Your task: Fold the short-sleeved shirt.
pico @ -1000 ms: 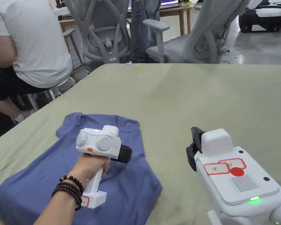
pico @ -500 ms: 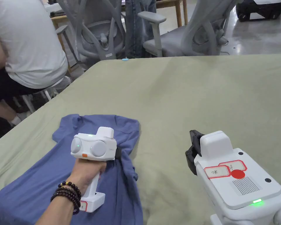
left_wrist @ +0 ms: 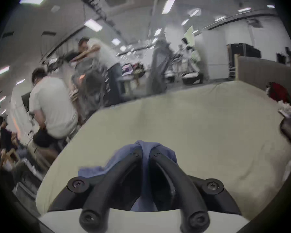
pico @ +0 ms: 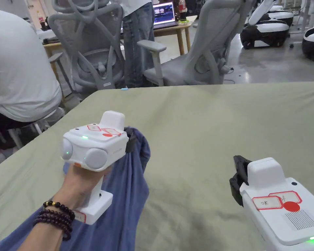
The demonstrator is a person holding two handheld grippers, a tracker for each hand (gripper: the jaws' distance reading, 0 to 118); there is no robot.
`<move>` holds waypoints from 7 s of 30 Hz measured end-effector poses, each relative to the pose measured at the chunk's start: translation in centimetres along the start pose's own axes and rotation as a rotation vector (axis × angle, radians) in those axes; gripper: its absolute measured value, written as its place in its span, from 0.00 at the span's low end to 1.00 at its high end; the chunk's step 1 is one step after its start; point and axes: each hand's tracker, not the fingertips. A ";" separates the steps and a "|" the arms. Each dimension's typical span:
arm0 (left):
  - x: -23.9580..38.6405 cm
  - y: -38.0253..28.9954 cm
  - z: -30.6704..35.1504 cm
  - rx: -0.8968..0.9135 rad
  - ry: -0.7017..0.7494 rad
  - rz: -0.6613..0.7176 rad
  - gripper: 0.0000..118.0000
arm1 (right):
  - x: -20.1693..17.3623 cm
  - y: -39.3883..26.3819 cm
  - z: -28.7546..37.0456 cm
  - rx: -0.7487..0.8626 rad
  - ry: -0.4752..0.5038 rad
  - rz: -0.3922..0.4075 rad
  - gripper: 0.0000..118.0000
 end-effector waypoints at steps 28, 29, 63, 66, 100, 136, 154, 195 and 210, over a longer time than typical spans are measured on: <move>46.9 0.0 -9.4 -0.136 -0.762 -0.020 0.13 | 21.6 -5.0 17.2 -0.132 -0.622 -0.076 0.00; 46.5 0.8 -9.2 -0.118 -0.751 -0.033 0.32 | 21.4 -5.0 17.3 -0.127 -0.617 -0.082 0.01; 12.8 -4.8 -9.8 -0.242 -0.050 0.198 0.51 | 12.9 -2.0 9.2 -0.073 -0.320 -0.026 0.01; 12.9 -5.8 -14.6 -0.339 -0.010 0.138 0.51 | 13.5 -2.6 7.7 -0.098 -0.341 -0.018 0.01; 14.8 -1.8 -10.2 -0.249 -0.129 0.167 0.00 | 28.6 -10.7 4.4 -0.541 -0.392 -0.361 0.91; 10.6 16.8 -4.7 0.195 -0.046 0.193 0.00 | 25.1 13.1 -2.3 0.014 -0.288 -0.031 0.05; 6.9 28.6 -9.8 0.255 0.022 0.189 0.00 | 35.4 24.4 -9.1 0.039 -0.450 -0.077 0.05; 13.8 -7.5 6.9 -0.140 -0.090 0.227 0.00 | 17.8 -5.7 14.1 -0.398 -0.355 -0.100 0.05; 15.7 -12.0 3.7 -0.397 -0.024 0.220 0.01 | 18.0 -10.9 12.9 -0.648 -0.407 -0.125 0.05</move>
